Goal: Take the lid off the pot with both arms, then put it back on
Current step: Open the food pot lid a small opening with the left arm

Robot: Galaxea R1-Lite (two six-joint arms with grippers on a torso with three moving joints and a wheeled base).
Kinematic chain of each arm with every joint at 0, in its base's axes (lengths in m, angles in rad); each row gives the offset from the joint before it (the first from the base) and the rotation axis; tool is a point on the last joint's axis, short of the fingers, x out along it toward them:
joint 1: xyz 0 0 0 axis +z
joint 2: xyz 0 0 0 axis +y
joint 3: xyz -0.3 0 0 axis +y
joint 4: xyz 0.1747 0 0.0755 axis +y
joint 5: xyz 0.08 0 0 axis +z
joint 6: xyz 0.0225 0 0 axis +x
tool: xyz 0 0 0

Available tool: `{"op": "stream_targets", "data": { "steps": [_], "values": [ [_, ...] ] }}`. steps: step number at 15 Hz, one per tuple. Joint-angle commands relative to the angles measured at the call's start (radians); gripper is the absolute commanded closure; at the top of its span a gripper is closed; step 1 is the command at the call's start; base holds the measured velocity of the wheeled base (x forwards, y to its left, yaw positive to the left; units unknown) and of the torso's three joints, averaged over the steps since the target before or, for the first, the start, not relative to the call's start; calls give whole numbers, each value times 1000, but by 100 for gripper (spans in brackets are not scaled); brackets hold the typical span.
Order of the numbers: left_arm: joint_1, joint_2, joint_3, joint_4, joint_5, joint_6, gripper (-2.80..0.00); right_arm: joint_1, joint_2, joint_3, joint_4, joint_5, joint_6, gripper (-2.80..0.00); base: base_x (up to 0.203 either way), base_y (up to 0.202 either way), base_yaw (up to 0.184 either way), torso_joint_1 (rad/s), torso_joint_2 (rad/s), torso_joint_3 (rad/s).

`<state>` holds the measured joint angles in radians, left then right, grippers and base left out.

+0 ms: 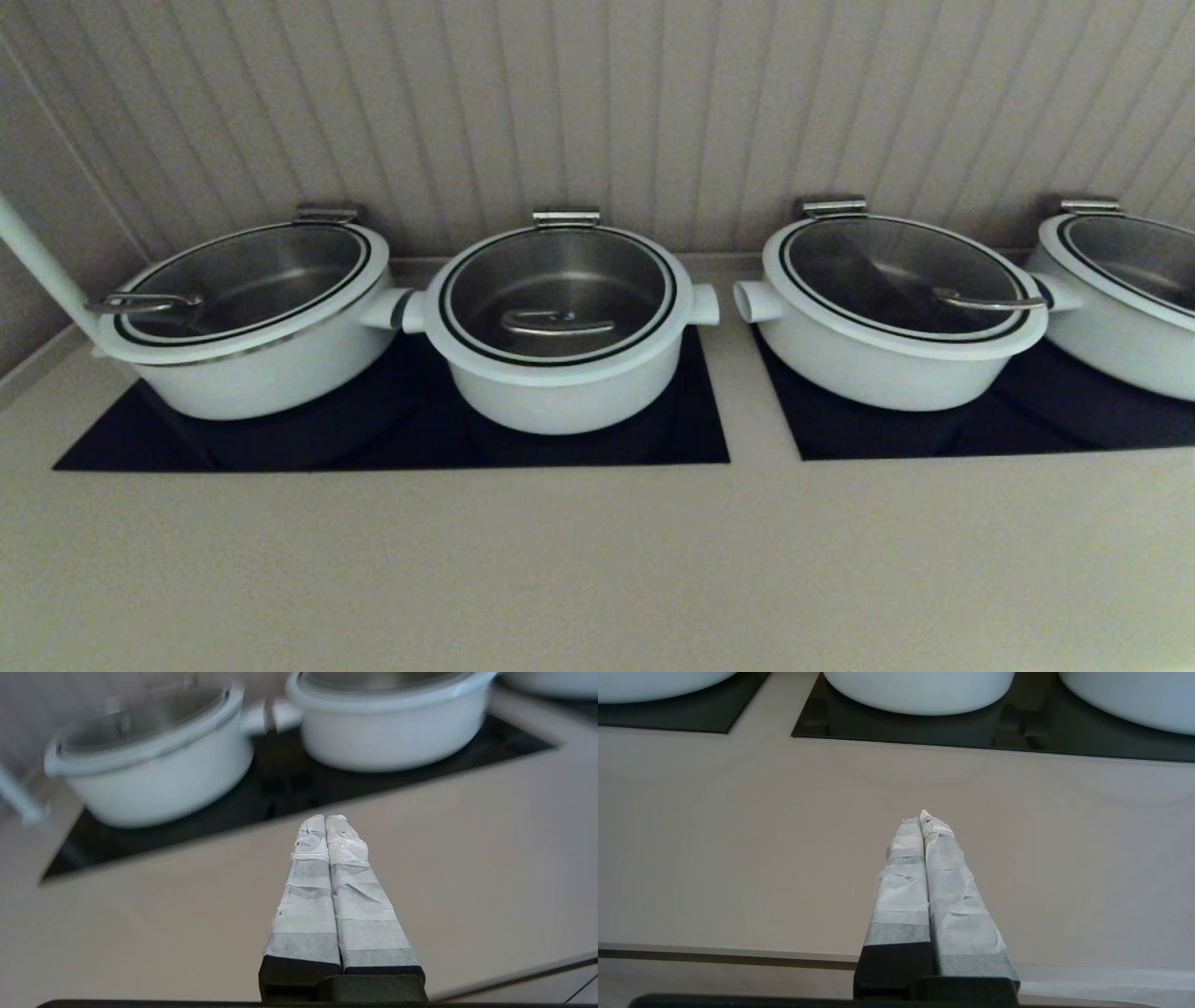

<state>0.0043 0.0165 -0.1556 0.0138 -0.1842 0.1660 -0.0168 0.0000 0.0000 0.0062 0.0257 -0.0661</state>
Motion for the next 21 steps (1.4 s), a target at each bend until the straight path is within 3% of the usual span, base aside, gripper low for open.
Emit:
{"op": "stream_targets", "data": {
  "steps": [1, 7, 12, 18, 21],
  "values": [
    [0, 83, -64, -2, -22, 3, 0, 0, 0, 0, 0, 0, 0, 0, 0, 0, 0, 0, 0, 0],
    [-2, 450, -333, -16, -132, 50, 0, 0, 0, -1, 0, 0, -2, 0, 0, 0, 0, 0, 0, 0],
    [-13, 702, -423, -31, -371, 67, 0, 0, 0, 0, 0, 0, -11, 0, 0, 0, 0, 0, 0, 0],
    [-211, 1042, -421, -265, -404, 71, 0, 0, 0, 0, 0, 0, -7, 0, 0, 0, 0, 0, 0, 0],
    [-260, 1176, -421, -375, -403, 73, 0, 0, 0, 0, 0, 2, -12, 0, 0, 0, 0, 0, 0, 0]
  ]
}}
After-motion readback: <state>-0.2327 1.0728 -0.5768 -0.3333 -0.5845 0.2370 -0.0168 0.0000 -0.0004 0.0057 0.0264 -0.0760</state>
